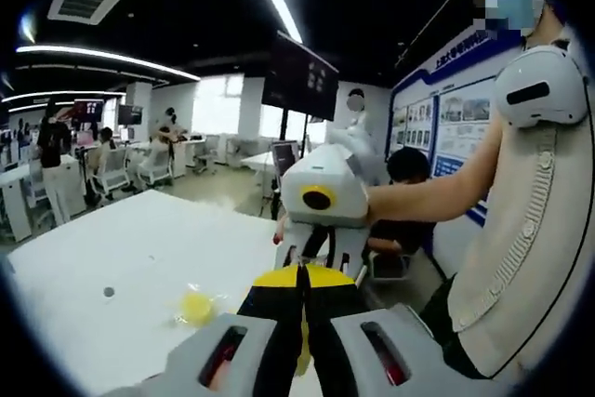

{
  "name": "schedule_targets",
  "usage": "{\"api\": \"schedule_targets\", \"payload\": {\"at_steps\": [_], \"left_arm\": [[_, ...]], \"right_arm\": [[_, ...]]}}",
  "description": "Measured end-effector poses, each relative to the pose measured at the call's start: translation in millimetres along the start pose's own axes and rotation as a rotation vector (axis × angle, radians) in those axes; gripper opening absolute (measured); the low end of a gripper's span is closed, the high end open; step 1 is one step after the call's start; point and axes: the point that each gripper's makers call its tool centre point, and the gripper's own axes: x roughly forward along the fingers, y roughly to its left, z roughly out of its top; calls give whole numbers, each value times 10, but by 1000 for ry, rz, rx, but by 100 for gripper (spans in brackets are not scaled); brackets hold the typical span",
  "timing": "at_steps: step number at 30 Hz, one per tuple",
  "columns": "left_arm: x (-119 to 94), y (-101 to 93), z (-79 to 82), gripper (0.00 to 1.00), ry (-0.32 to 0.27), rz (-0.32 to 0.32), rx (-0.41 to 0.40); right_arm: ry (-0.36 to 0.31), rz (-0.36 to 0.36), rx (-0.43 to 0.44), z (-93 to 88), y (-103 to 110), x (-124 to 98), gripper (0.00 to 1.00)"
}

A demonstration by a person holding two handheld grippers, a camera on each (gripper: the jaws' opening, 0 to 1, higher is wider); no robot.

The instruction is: Compare the silicone blocks by pressing each to a similar depth, holding the contact briefly, and releasing to observe deformation and rebound differences across the visible hardness samples.

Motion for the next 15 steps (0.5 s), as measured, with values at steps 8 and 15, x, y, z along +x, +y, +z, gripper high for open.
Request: {"api": "schedule_targets", "payload": {"at_steps": [8, 15], "left_arm": [[29, 41, -37, 0, 42, 23, 1], [22, 49, -45, 0, 57, 52, -14]], "right_arm": [[-9, 18, 4, -26, 2, 18, 8], [-24, 6, -23, -17, -8, 29, 9]]}}
